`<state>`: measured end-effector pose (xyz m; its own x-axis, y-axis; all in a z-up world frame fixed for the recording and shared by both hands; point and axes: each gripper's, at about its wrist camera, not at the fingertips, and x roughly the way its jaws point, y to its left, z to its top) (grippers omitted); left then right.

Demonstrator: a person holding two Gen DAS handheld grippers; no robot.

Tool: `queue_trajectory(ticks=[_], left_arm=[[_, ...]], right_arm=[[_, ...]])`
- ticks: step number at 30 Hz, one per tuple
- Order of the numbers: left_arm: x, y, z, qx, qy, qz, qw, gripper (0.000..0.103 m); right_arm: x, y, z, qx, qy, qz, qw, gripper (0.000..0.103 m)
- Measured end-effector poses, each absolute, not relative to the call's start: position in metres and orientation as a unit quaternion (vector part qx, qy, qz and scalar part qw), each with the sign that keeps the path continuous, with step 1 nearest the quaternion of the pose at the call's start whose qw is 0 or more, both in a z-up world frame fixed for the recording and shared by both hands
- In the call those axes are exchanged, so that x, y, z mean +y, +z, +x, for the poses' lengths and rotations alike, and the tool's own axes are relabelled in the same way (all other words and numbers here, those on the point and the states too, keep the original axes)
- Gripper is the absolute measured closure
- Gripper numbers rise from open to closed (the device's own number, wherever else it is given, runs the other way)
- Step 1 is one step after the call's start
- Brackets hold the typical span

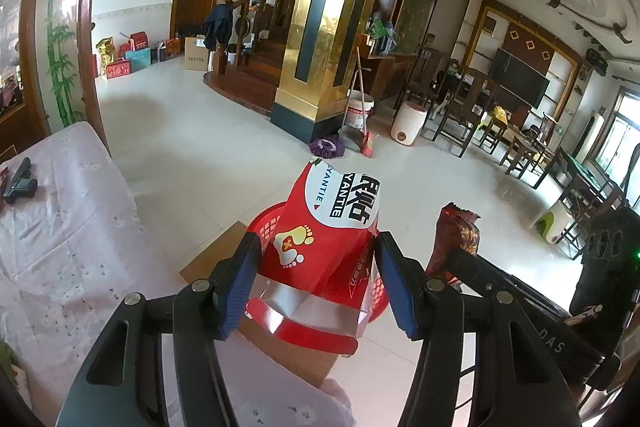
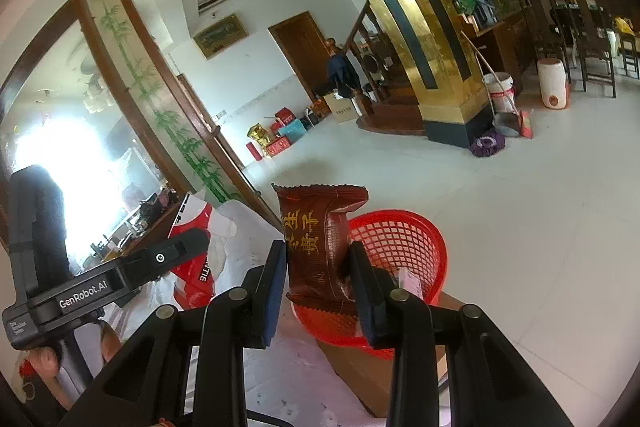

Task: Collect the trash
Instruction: 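Carry red snack bag and brown wrapper with both tools over the red wastebasket, then open both tools to drop snack bag and wrapper into basket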

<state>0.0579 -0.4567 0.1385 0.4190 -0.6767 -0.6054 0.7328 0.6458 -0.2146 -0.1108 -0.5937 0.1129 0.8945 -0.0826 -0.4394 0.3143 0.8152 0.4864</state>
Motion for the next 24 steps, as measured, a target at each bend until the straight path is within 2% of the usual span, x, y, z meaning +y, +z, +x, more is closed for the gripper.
queue_trajectory(ticks=[22,24], left_arm=[[-0.502,0.069,0.121,0.429,-0.410,0.025,0.804,0.045],[-0.506,0.066,0.122,0.429,-0.409,0.024,0.805,0.042]], right_arm=[[-0.633,0.051,-0.053,0.273,-0.108,0.325,0.899,0.069],[-0.635,0.049,-0.051,0.275,-0.105,0.329,0.897,0.069]])
